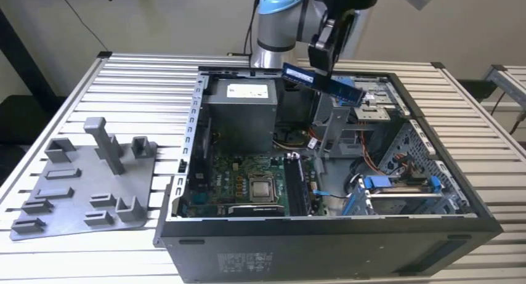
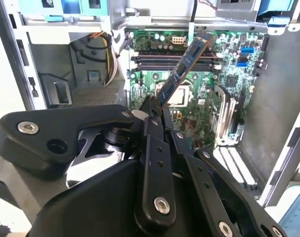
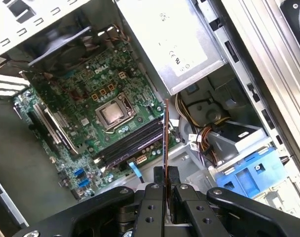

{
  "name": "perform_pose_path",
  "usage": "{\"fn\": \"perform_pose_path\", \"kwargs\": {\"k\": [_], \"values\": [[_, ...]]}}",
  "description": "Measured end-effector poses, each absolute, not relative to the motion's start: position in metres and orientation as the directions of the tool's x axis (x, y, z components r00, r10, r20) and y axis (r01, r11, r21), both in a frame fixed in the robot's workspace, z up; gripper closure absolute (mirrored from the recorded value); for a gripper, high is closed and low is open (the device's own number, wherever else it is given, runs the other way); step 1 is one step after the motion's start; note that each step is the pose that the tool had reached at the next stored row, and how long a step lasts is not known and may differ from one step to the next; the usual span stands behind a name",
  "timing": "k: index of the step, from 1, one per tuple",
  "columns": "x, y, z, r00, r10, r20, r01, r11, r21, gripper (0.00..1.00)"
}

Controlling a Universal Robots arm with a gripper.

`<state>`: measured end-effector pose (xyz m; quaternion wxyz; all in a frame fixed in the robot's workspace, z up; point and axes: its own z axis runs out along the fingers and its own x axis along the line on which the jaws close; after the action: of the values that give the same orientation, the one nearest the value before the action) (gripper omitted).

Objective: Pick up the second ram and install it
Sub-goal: 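Insert the second ram into the second slot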

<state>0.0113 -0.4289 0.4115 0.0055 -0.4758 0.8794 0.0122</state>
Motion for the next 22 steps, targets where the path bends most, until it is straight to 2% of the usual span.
{"fn": "perform_pose_path", "kwargs": {"k": [22], "values": [[0.0112,-0.4289,0.408,-0.796,-0.605,-0.021,-0.605,0.796,0.016,0.86]]}}
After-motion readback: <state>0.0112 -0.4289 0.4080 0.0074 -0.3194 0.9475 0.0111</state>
